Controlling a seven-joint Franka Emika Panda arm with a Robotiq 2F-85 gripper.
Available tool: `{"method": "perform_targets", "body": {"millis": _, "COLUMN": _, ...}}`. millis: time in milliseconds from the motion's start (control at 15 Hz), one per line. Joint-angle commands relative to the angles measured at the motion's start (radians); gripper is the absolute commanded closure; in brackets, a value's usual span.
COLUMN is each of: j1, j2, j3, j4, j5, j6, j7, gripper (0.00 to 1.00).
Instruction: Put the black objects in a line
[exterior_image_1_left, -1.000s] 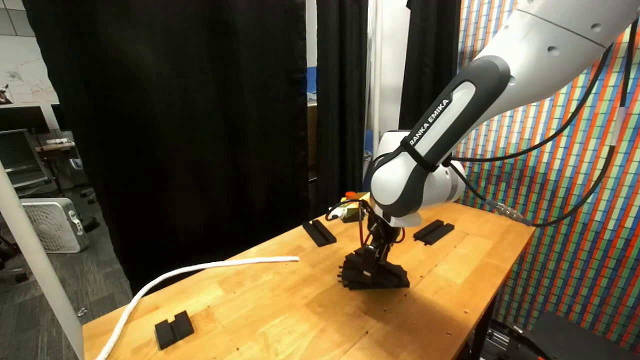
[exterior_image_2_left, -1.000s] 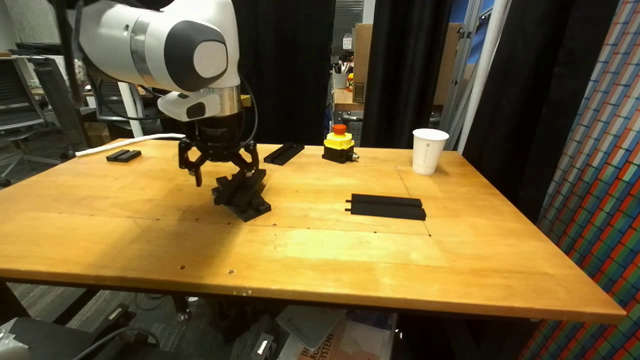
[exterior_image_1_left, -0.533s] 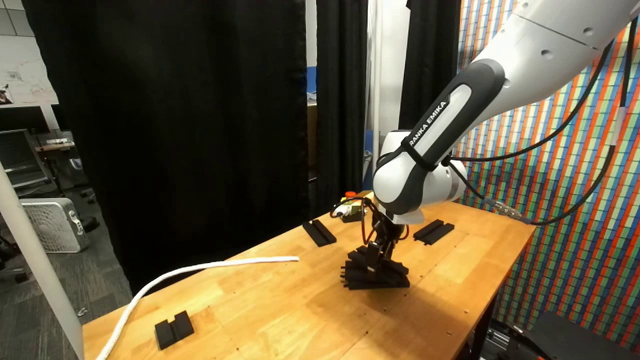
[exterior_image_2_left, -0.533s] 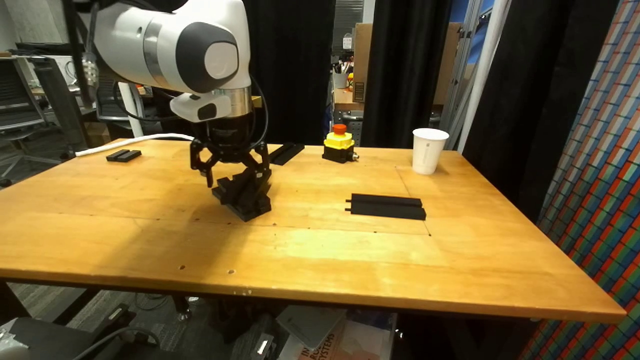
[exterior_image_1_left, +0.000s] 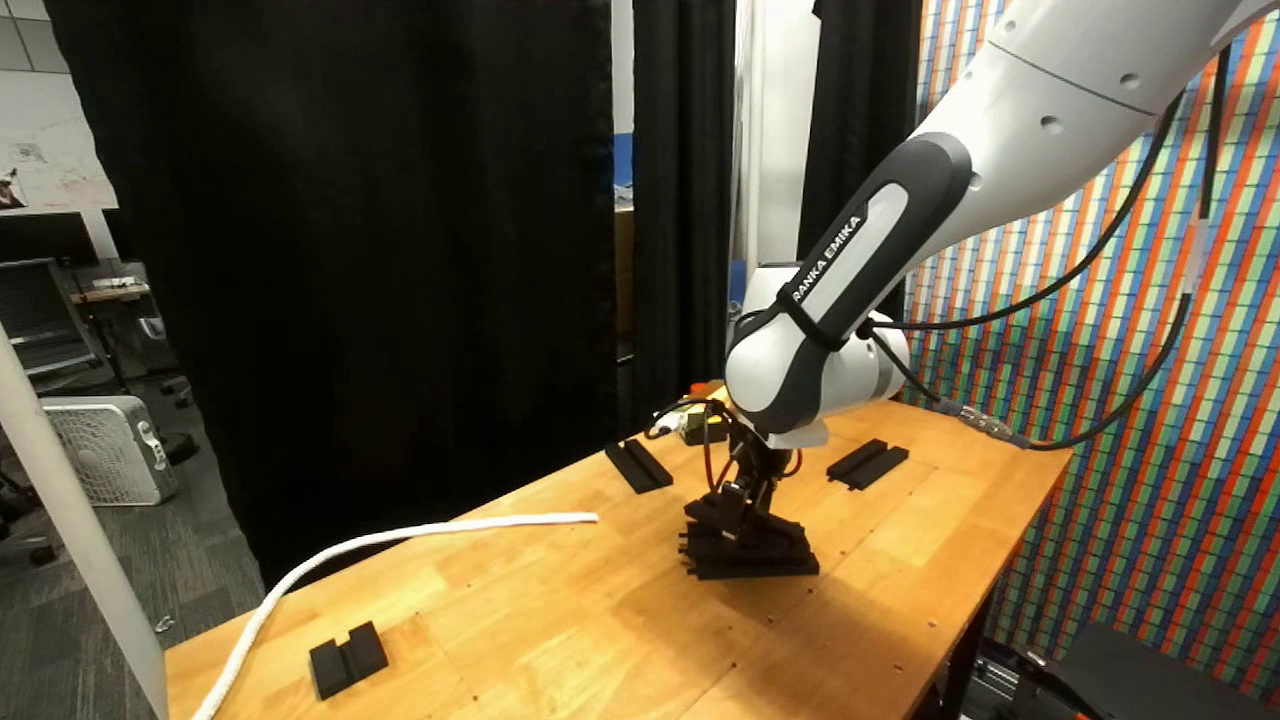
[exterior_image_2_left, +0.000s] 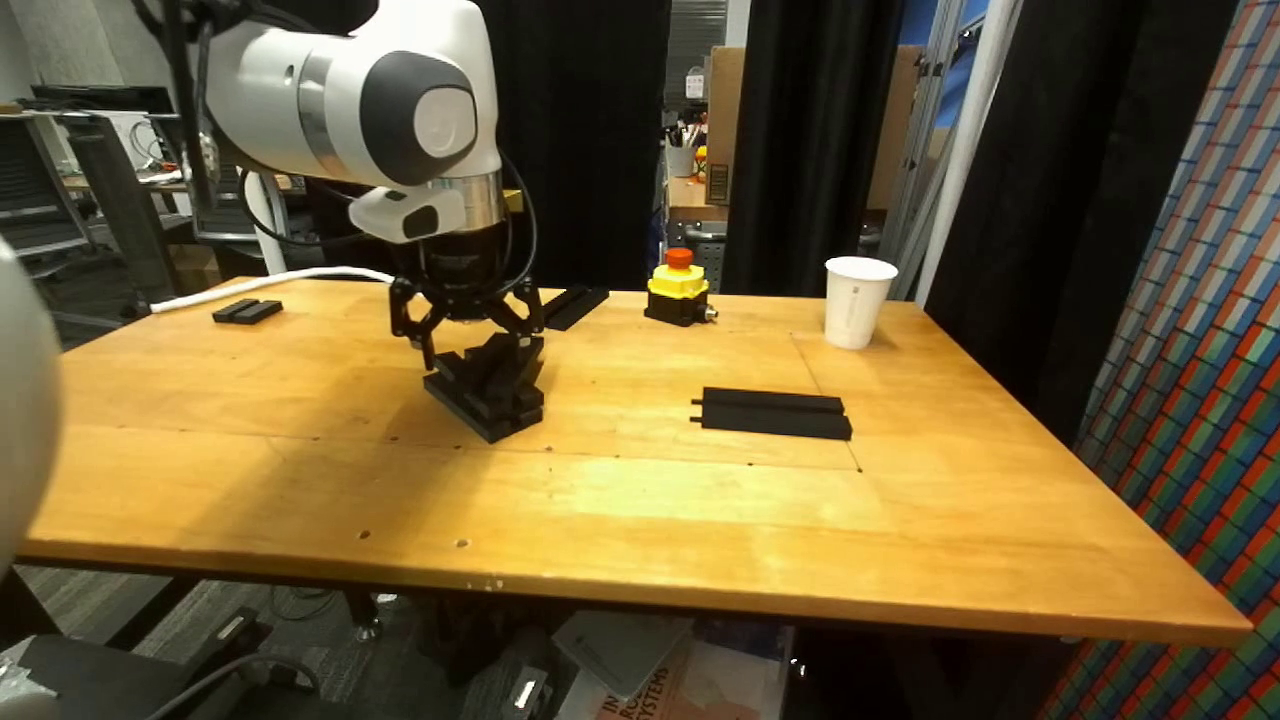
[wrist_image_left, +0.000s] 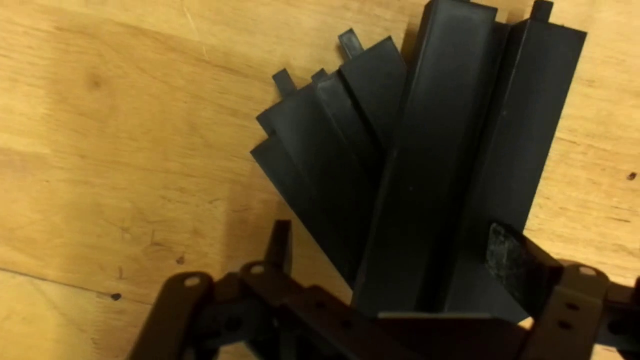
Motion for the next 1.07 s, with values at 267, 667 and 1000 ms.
{"method": "perform_targets", "body": {"millis": 267, "j1": 0.434, "j2": 0.118, "j3": -0.384, "j4": 0.096, "j5": 0.113, "j6": -0.055, "j7": 0.034, "gripper": 0.00}}
{"method": "perform_targets", "body": {"millis": 667, "j1": 0.795, "j2": 0.194, "j3": -0.703, "j4": 0.148, "j5": 0.209, "j6": -0.168, "j7": 0.034, "gripper": 0.00}}
{"method": "perform_targets", "body": {"millis": 1000, "j1": 0.970, "j2": 0.195, "j3": -0.890, "j4": 0.142, "j5": 0.212, "j6": -0.226, "j7": 0.034, "gripper": 0.00}}
